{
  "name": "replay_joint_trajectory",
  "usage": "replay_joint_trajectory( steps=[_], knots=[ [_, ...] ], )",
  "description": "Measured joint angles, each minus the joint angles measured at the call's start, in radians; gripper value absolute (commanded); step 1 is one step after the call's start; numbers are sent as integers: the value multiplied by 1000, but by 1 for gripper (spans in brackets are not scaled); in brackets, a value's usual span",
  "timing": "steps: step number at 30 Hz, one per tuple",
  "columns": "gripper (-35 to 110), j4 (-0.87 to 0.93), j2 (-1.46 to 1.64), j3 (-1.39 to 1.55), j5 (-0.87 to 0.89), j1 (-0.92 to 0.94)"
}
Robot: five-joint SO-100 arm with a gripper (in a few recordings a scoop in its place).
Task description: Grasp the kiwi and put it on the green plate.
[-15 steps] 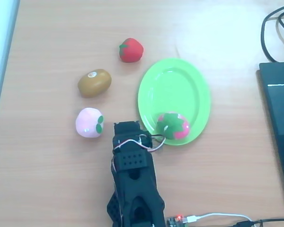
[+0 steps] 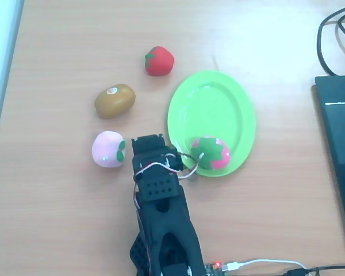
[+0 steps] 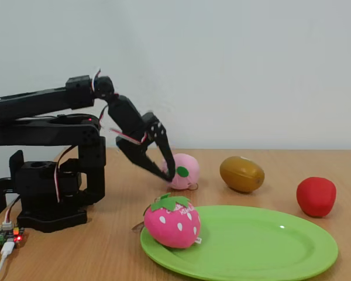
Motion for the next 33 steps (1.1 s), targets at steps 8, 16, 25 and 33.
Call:
replay_joint_trajectory(
  steps=[8, 16, 25, 33],
  knots=[
    [-8, 0, -138, -244, 26, -20],
    [-5, 115, -390, -514, 163, -64],
    [-5, 247, -522, -716, 17, -101],
    [-6, 233, -669, -813, -49, -60]
  ],
)
